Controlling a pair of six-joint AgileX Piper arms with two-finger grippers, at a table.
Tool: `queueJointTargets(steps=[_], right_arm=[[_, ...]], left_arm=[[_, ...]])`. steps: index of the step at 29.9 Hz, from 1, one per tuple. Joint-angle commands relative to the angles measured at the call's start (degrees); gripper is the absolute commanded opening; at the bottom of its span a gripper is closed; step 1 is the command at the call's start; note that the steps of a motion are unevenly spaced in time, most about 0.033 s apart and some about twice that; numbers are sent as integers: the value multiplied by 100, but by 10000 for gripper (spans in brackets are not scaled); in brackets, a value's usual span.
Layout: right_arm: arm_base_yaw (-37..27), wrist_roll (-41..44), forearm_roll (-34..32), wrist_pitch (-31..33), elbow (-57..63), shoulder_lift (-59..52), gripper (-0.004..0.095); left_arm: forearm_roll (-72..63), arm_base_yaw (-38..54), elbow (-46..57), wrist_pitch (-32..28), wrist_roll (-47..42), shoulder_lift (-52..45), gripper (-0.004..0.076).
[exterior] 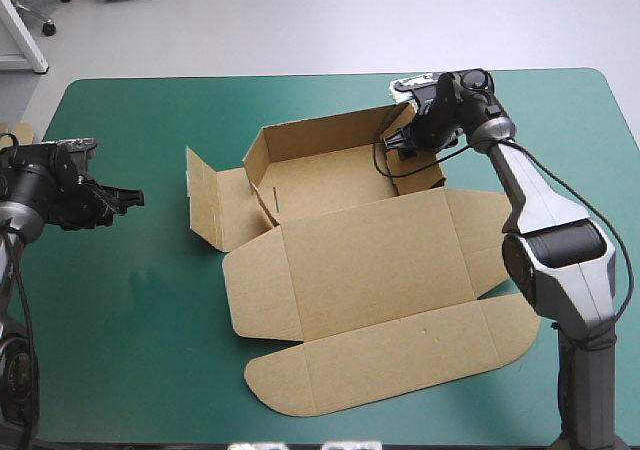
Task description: Fold the box
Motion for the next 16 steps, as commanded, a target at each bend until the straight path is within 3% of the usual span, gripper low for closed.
queueJointTargets(steps=[1,8,12,16], right_arm=[[-25,-47,20,-177,-205,-284,363],[-25,-5,-419,-249,-205,-284,-37],[-39,303,-831,-137,-205,-284,-32],[-132,569,-801,27,-205,-375,-32]], left_arm=[[-53,-14,-148,-103,-16,-214,197],[-157,-14,-148,-134,67,-214,197],[-157,-14,-148,-166,166,-214,197],[-157,-14,-148,-308,250,-214,197]])
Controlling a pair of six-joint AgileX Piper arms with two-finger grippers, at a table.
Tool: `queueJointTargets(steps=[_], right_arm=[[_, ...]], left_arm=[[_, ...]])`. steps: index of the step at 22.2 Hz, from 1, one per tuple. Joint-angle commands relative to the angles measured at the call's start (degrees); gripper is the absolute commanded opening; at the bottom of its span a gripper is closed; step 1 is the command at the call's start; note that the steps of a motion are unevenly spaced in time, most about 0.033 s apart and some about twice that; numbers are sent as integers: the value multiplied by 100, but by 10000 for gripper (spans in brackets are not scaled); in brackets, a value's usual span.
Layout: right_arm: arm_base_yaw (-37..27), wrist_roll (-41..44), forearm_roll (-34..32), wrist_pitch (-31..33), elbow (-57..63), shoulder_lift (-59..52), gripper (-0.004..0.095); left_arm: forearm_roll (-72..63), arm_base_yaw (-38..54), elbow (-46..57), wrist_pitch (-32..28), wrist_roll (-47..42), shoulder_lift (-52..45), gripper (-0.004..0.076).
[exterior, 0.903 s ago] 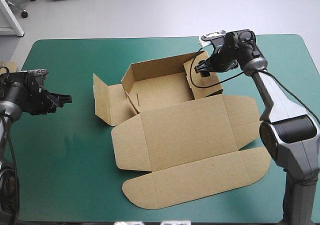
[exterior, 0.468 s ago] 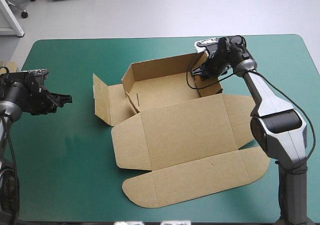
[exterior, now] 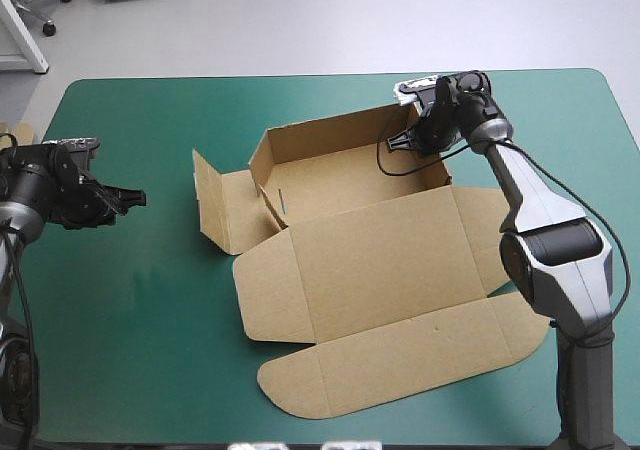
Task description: Fold the box
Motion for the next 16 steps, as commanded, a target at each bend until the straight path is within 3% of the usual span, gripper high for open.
queueJointTargets(steps=[1,11,16], right_arm=[[-176,105,-199,27,-176,-522,-32],[-570,-55,289,194,-176,-1851,-34],[-841,-396,756,416,-176,-2805,-34]], left_arm=[[-41,-14,-148,-317,37,-214,197],[-109,-14,-148,-858,59,-170,193],[-304,-14,-148,-891,110,248,95]])
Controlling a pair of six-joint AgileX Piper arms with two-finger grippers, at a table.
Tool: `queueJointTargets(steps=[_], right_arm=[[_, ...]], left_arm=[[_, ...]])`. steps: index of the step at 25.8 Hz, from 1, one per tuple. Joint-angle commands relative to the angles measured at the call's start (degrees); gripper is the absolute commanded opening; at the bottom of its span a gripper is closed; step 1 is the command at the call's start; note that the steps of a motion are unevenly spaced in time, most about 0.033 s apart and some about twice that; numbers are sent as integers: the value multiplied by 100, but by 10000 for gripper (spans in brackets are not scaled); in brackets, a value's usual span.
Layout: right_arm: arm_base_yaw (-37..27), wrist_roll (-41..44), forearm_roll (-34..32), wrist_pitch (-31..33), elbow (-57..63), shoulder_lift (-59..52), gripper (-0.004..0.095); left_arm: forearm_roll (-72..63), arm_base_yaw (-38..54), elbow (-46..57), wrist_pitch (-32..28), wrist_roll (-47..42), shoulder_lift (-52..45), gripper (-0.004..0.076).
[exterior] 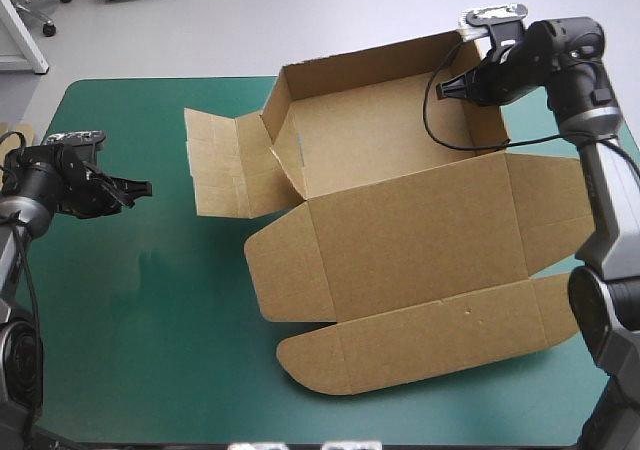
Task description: Fold the box
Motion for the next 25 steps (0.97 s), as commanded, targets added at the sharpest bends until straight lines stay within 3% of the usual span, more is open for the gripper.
queueJointTargets(steps=[1,6,11,18,25], right_arm=[[-267,-185,458,-113,-164,-827,-34],[-888,-505,1382,-109,469,-1569,-34],[-991,-677,1664,-370,1251,-1824,-34],[-991,-763,1763,-850,2080,-1855,-34],[-991,-872,1911,-1135,2344,-1844,-34]], left_arm=[[-208,-14,-148,-147,0,43,83],[-3187,-14,-148,-260,1769,248,53],[-5569,-126,-148,286,3583,411,53],[-6333,-692,-148,753,4054,461,53],[-6356,-1456,-148,661,4012,461,53]])
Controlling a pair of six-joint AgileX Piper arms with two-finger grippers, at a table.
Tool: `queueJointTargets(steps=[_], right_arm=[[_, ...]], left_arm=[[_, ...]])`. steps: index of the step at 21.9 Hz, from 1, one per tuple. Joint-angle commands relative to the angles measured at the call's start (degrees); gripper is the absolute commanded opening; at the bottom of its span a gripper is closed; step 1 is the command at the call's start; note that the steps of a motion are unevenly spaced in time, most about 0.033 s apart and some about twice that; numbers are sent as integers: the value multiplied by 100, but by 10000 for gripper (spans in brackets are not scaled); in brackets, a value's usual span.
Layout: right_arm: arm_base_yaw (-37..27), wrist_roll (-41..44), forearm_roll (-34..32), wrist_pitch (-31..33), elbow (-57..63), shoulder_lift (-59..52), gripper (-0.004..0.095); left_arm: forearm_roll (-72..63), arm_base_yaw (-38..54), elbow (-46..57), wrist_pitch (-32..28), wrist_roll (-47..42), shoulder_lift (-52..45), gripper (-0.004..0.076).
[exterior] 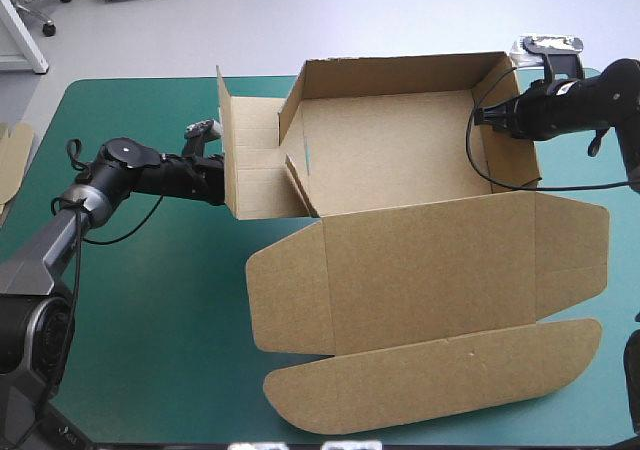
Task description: Fold the box
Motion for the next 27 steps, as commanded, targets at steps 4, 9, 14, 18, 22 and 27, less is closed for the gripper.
queueJointTargets(steps=[4,9,14,18,22,27], right_arm=[[-29,-40,138,-415,-153,-268,-34],[-160,-40,-43,-364,-153,-268,-34],[-196,-55,-5,-356,-153,-268,-34],[-196,-55,-5,-356,-153,-268,-34],[-196,-55,-5,-356,-153,-268,-34],[-196,-55,5,-356,-153,-268,-34]], left_arm=[[-854,-403,-148,-81,37,-248,53],[-1880,-382,-156,277,443,-258,104],[-3086,-394,-211,996,862,-258,351],[-3765,-394,-456,1468,1004,-258,364],[-3779,-394,-782,1669,957,-258,365],[-3615,-509,-1036,1669,751,-258,414]])
